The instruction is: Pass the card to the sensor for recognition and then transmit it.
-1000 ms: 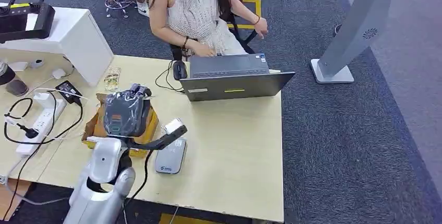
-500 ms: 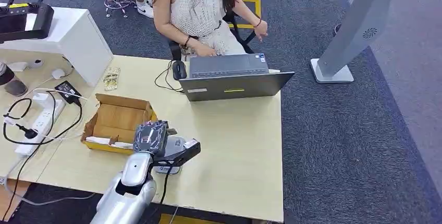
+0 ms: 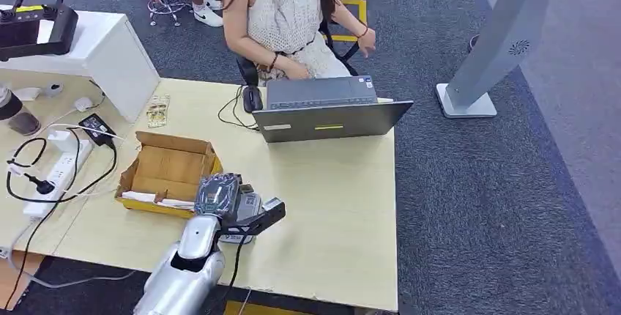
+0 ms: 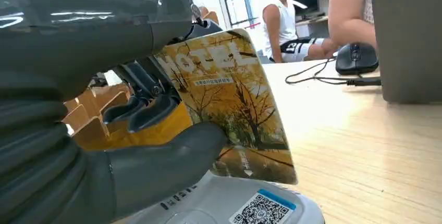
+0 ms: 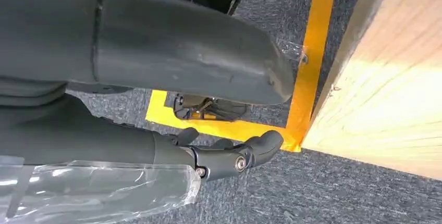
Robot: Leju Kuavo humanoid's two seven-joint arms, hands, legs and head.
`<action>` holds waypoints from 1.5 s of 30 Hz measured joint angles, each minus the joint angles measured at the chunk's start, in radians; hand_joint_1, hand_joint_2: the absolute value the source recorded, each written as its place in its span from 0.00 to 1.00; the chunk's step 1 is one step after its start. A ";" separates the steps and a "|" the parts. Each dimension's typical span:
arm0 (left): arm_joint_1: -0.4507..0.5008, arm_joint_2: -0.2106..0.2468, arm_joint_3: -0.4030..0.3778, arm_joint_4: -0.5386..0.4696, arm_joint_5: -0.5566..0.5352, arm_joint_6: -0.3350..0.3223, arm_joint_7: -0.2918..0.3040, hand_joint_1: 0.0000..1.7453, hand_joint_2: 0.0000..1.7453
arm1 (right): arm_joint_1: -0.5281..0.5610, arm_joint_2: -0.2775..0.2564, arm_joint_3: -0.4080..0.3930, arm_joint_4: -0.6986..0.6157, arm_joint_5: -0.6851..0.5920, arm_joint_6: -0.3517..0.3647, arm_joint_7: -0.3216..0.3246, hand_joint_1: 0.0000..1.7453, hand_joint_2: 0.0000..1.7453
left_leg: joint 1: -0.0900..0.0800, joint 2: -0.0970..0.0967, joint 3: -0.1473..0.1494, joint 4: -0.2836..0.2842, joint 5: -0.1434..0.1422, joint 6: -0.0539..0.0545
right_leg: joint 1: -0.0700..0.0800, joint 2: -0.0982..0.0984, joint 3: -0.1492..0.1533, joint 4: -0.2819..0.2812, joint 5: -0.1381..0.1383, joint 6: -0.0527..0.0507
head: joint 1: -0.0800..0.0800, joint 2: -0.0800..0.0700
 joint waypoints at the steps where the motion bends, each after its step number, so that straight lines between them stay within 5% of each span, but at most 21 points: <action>1: 0.002 0.000 0.000 -0.002 0.000 0.010 0.001 1.00 1.00 | 0.000 0.000 0.000 0.000 0.000 0.000 0.000 0.00 0.00 | 0.000 0.000 0.000 0.000 0.000 0.000 | 0.000 0.000 0.000 0.000 0.000 0.000 | 0.000 0.000; 7: 0.007 0.042 0.000 -0.174 0.000 0.051 0.075 1.00 1.00 | 0.004 0.000 -0.004 0.000 0.010 0.007 -0.003 0.00 0.00 | 0.000 0.000 -0.002 0.000 0.001 0.001 | 0.000 0.001 -0.002 0.001 0.000 0.000 | 0.000 0.000; 15: -0.050 0.191 0.000 -0.421 0.000 -0.018 0.192 1.00 1.00 | 0.004 0.000 -0.011 0.000 0.031 0.017 -0.001 0.00 0.00 | 0.001 0.001 -0.003 0.000 0.001 0.000 | 0.001 0.001 -0.004 0.002 0.000 0.000 | 0.000 0.000; 21: -0.088 0.289 0.024 -0.476 0.000 -0.044 0.214 1.00 1.00 | 0.009 0.003 -0.013 -0.013 0.052 0.016 -0.035 0.00 0.00 | 0.001 0.002 -0.003 0.000 0.002 -0.001 | 0.001 0.002 -0.005 0.004 0.001 0.000 | 0.000 0.000; 38: -0.071 0.330 0.103 -0.504 0.000 -0.040 0.170 1.00 1.00 | 0.015 0.005 -0.020 -0.023 0.062 0.017 -0.034 0.00 0.00 | 0.001 0.003 -0.003 0.000 0.002 -0.002 | 0.001 0.003 -0.006 0.004 0.001 -0.001 | 0.000 0.000; 39: -0.070 0.330 0.104 -0.505 0.000 -0.040 0.170 0.00 1.00 | 0.015 0.005 -0.020 -0.023 0.063 0.017 -0.034 0.00 0.00 | 0.001 0.003 -0.003 0.000 0.002 -0.002 | 0.001 0.003 -0.006 0.004 0.001 -0.001 | 0.000 0.000; 45: -0.054 0.326 0.115 -0.506 0.000 -0.021 0.121 0.00 1.00 | 0.016 0.005 -0.023 -0.024 0.069 0.016 -0.035 0.00 0.00 | 0.001 0.004 -0.003 0.000 0.002 -0.002 | 0.001 0.004 -0.006 0.004 0.001 -0.001 | 0.000 0.000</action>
